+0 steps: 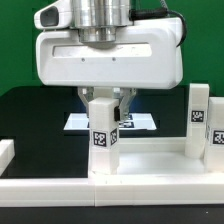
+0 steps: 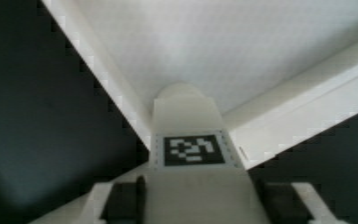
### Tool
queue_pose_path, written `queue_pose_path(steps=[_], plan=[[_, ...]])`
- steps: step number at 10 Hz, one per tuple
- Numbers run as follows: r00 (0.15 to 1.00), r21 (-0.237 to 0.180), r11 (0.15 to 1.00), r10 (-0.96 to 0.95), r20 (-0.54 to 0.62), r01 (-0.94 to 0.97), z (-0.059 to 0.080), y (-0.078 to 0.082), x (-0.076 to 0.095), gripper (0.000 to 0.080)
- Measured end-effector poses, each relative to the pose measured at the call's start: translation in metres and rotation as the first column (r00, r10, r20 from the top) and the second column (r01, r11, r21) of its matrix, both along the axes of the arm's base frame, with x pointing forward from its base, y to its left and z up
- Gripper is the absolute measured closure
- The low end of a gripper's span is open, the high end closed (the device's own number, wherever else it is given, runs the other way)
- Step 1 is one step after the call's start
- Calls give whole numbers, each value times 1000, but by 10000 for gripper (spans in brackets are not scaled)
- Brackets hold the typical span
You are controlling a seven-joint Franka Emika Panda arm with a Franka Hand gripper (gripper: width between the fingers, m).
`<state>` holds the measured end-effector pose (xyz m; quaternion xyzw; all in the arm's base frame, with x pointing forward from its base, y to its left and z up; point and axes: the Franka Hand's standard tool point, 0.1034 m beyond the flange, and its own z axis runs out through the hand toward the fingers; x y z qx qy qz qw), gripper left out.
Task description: Assemble desk
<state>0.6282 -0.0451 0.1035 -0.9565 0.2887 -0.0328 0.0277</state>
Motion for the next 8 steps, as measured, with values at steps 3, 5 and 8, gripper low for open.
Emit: queue_pose_path(steps=[3, 5, 8], plan=[[949, 23, 949, -315, -19, 316, 0, 1, 1, 512], [802, 52, 800, -595, -53, 598, 1, 1, 4, 512], [401, 123, 386, -907, -131, 914, -2, 5, 6, 511]])
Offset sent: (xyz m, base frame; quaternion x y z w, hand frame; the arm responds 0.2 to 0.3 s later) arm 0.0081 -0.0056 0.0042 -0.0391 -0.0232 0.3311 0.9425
